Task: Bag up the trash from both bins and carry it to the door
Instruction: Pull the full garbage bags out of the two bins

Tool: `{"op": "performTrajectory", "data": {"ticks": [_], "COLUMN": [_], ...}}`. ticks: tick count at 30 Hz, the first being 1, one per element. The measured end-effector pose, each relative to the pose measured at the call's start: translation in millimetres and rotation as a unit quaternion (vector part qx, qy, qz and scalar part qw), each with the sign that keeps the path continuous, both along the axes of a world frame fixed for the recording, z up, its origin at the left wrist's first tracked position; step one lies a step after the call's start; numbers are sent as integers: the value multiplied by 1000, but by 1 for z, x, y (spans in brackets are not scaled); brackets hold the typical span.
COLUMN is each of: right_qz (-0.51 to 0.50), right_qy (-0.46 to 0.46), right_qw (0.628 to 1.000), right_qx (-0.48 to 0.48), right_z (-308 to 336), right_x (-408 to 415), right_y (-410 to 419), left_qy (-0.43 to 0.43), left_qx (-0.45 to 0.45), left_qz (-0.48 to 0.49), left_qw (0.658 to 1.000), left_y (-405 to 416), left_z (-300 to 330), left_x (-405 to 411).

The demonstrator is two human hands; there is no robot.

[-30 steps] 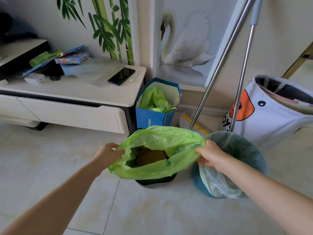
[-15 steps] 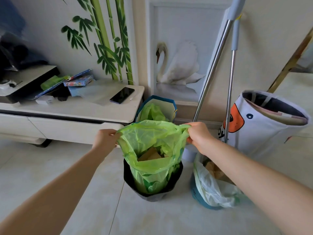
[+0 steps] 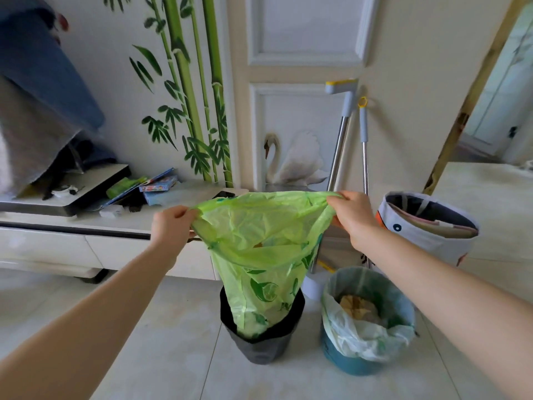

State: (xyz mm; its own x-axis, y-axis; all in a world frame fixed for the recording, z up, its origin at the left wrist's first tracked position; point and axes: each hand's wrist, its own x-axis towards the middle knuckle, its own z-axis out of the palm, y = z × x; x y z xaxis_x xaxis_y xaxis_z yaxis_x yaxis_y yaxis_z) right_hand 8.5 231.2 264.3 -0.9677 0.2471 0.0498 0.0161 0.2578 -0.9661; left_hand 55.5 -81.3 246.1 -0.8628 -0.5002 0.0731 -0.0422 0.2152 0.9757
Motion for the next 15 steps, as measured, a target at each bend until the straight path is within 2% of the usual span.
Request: {"op": "performTrajectory", "data": {"ticks": [10, 15], "right_qz": [-57, -59], "right_qy": [53, 49], "right_qw": [995, 994], "right_qx": [69, 81], "right_z": [49, 57], "right_x": [72, 110], "right_y": [30, 36], "left_qy": [51, 46], "left_qx": [33, 68], "left_qz": [46, 32], "left_qw": [997, 996], "left_y": [-5, -6], "left_z": [60, 65], "left_x": [70, 102]}}
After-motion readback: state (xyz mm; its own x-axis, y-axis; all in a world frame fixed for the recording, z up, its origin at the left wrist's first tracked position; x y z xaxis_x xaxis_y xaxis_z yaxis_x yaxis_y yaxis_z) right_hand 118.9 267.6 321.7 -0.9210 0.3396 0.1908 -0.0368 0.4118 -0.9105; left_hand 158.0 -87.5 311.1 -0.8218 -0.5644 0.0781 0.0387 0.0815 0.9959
